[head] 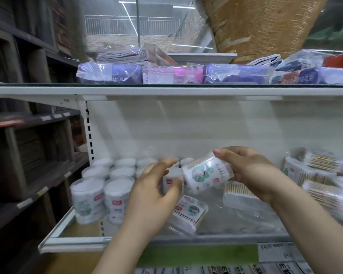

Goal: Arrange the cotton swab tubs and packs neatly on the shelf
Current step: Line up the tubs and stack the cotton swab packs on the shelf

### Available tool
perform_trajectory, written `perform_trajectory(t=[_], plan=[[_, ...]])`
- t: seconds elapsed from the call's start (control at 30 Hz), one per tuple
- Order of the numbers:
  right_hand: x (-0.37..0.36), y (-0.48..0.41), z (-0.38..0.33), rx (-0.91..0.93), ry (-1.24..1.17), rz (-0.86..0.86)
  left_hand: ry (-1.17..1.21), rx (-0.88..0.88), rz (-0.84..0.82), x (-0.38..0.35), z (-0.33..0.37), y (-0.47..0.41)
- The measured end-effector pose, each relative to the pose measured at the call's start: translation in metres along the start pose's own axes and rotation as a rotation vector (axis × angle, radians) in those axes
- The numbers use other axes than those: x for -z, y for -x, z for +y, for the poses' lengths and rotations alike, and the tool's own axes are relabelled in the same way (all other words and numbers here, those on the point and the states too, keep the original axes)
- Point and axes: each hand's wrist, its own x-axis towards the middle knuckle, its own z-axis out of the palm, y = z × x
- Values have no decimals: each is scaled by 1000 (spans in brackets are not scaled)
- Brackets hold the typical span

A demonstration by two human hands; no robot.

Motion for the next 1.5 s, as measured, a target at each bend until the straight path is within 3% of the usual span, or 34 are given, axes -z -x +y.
perform_trajectory(t=[0.23,0.37,0.47,0.57,0.77,1.07,1.3,1.43,1.5], plan=[[-29,1,-6,18,199,-81,34,-19,-135,-1,3,9],[-43,-3,-8,31,225,-77,142,101,-105,1,-2,9],[-48,-3,-7,60,112,-111,441,291,-75,7,-3,7],[-50,-2,-3,55,-104,-157,673,354,-76,13,-3,7],[-53,-3,0,62,-157,-173,754,373,-93,16,-2,11],[-74,0,4,54,-317,-222,478,340,-123,47,-4,19],[-84,-6,9,71,-318,-188,-5,237,132,79,-9,15],[-97,-8,27,63,-249,-196,-396,79,15,74,-33,16],[-101,-8,34,61,-232,-199,-484,50,-19,69,-42,19]])
